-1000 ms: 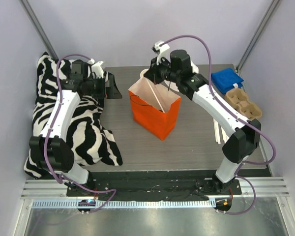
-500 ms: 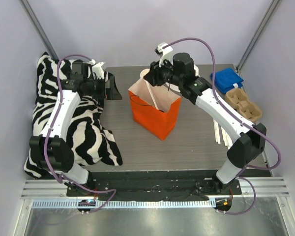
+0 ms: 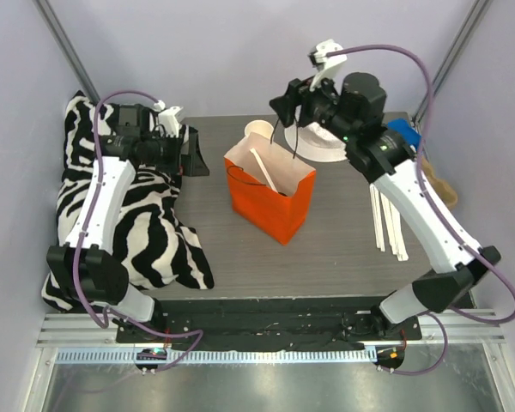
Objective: Pack the takeout coffee
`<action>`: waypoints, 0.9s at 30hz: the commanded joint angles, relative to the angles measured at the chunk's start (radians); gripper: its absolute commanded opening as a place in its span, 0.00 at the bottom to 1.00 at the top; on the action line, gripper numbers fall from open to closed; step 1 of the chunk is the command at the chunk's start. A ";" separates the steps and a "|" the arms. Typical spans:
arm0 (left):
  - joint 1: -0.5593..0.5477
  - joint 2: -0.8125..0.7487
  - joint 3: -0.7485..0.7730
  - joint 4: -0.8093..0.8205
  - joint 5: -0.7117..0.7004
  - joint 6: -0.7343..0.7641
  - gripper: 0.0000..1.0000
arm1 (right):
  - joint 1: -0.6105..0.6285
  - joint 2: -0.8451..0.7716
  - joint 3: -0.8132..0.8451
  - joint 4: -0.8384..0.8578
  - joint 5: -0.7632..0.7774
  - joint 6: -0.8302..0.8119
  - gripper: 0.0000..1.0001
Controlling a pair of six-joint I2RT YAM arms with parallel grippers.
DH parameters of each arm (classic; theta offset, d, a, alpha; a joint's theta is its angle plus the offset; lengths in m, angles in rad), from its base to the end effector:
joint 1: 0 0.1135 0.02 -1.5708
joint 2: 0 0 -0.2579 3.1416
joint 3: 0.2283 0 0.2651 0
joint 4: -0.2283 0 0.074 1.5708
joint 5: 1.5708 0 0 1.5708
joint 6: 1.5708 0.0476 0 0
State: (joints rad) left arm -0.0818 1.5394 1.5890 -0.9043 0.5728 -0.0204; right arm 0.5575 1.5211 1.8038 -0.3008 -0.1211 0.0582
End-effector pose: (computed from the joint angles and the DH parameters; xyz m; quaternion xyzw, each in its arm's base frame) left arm 0.3384 -0.0536 0.3580 0.1265 0.8950 -0.2814 0.3222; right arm 0.3022 0.1952 0.4985 -0.2170 0.6796 0.2531 0.6534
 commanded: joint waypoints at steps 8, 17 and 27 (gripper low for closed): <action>-0.039 -0.261 -0.159 -0.127 -0.121 0.062 1.00 | -0.241 -0.396 -0.328 -0.213 0.097 0.052 0.84; -0.391 -0.366 -0.386 -0.022 -0.459 0.027 1.00 | -0.332 -0.686 -0.662 -0.366 0.117 -0.003 0.90; -0.363 -0.377 -0.386 -0.013 -0.597 0.016 1.00 | -0.389 -0.857 -0.793 -0.454 0.115 -0.038 0.96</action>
